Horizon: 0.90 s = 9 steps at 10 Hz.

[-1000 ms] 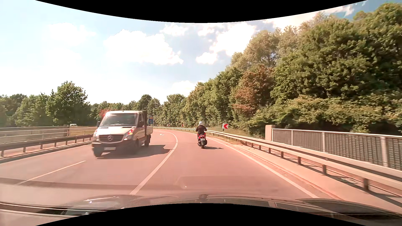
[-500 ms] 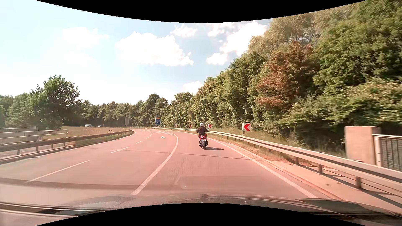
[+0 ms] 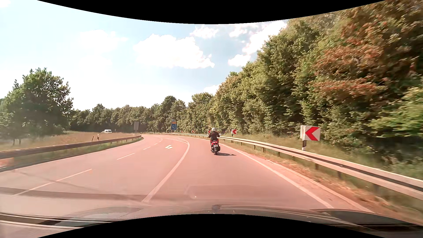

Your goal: Follow the waypoints while adhering to traffic rules and regulations

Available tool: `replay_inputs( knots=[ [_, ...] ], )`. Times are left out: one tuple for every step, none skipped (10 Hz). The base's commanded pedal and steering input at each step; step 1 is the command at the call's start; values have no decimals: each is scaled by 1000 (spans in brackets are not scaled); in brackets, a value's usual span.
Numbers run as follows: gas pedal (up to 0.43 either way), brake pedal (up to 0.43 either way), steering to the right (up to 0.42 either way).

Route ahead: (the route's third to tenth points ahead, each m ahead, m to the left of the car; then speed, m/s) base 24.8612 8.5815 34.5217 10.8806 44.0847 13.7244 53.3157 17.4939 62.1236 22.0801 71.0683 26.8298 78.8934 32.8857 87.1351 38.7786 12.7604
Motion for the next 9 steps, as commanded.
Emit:
replay_inputs(
  knots=[
    [209,6,-40],
    [209,12,-39],
    [209,12,-39],
    [209,6,-38],
    [209,12,-38],
    [209,6,-37],
    [209,12,-37],
    [209,12,-37],
    [209,12,-37]
  ],
)
